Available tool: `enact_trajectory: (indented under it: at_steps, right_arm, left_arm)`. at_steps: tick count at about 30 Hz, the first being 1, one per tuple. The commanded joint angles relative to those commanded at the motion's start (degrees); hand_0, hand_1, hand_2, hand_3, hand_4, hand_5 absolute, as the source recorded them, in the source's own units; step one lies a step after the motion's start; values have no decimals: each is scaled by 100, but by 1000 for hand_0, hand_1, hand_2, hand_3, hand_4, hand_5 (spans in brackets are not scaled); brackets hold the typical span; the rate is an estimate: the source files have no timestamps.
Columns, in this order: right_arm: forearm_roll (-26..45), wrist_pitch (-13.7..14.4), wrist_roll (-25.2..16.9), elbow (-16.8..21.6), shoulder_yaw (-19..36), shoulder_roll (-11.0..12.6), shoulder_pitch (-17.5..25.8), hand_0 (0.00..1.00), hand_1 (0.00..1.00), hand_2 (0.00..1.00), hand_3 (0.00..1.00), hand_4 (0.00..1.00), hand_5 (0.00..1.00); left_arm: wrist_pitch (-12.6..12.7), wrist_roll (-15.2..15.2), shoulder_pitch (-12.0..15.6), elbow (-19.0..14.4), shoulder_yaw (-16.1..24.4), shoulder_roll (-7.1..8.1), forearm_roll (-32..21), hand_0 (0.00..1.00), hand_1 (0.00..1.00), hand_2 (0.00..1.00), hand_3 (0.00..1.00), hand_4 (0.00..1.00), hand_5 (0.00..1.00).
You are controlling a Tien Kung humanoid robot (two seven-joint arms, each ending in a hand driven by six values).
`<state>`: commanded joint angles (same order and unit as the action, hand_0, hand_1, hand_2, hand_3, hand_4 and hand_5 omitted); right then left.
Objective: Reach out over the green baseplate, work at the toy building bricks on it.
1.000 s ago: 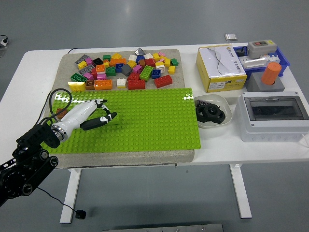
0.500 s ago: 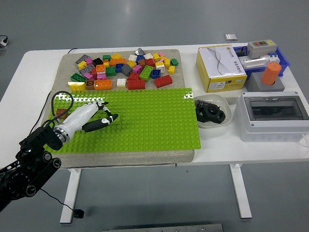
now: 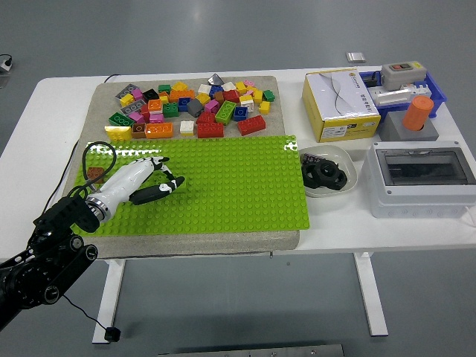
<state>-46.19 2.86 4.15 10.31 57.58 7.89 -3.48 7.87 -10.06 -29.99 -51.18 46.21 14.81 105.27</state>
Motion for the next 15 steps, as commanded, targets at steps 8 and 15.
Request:
enact_trajectory:
  at_steps: [8, 15]
  right_arm:
    - [10, -8, 2, 0, -3, -3, 5, 691, 647, 748, 738, 737, 874]
    - [14, -10, 3, 0, -3, 2, 11, 691, 648, 747, 737, 735, 873]
  left_arm:
    - [57, 15, 47, 26, 69, -33, 24, 985, 989, 948, 592, 731, 998]
    - [56, -14, 83, -146, 192, 2, -35, 977, 978, 937, 580, 725, 998]
